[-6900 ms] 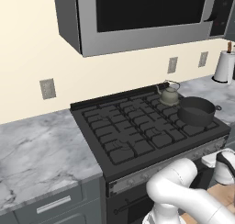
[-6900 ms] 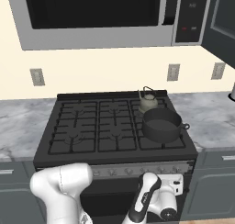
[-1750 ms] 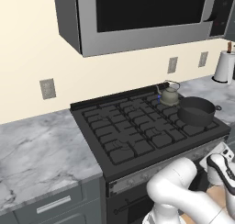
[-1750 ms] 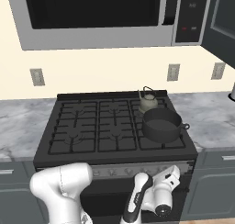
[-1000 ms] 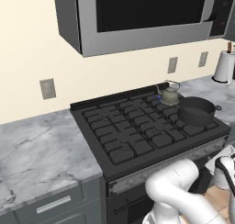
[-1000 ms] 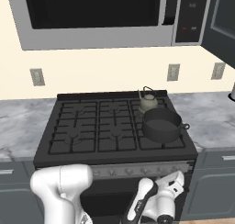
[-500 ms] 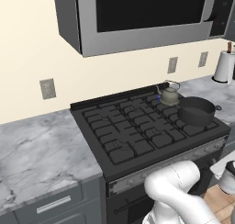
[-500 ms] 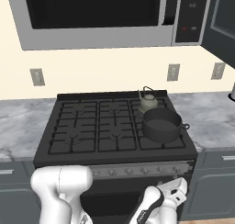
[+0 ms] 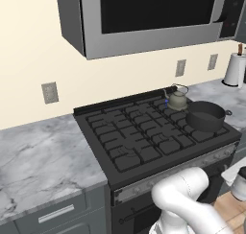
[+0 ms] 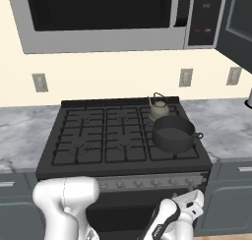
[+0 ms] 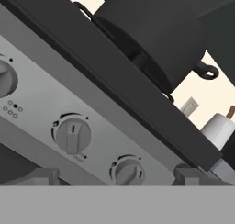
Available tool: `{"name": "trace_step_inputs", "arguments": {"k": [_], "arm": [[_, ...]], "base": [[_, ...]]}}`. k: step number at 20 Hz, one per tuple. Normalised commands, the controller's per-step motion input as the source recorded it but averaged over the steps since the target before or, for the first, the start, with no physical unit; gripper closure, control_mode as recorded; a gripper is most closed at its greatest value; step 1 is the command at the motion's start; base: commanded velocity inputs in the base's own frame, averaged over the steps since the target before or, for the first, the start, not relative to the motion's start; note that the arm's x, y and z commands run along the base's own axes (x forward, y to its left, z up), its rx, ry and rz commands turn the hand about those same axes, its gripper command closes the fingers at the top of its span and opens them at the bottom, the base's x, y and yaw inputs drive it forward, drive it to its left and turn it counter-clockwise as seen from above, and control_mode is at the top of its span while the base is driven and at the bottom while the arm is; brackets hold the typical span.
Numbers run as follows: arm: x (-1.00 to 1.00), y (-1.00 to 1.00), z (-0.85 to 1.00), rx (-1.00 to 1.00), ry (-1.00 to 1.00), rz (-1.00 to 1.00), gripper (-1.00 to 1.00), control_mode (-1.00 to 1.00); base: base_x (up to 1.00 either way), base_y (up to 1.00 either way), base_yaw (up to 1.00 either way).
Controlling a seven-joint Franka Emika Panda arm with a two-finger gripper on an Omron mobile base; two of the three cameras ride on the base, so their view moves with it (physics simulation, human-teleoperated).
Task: Pick the kettle from the cabinet and place it on a stove burner. Then pick the pot from the counter and place it on another stove burner. Finally, turn both burners on.
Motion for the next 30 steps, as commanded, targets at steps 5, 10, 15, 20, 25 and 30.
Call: {"name": "trace_step_inputs", "arguments": {"k": [5,10,15,20,25,30], "arm": [[0.20,0.00,0.00,0.00,0.00,0.00,-1.00,-1.00],[0.15,-0.13,0.00,0.00,0.00,0.00,-1.00,-1.00],[0.13,-0.22,0.00,0.02,0.01,0.00,-1.00,-1.00],[0.13,-0.10,0.00,0.03,0.01,0.00,-1.00,-1.00],[0.13,-0.09,-0.01,0.05,0.00,0.00,-1.00,-1.00],[0.07,-0.12,-0.06,0.05,0.01,0.00,-1.00,-1.00]], "base": [[0.00,0.00,0.00],[0.00,0.00,0.00],[0.00,0.00,0.00],[0.00,0.00,0.00],[0.00,0.00,0.00],[0.00,0.00,0.00]]}}
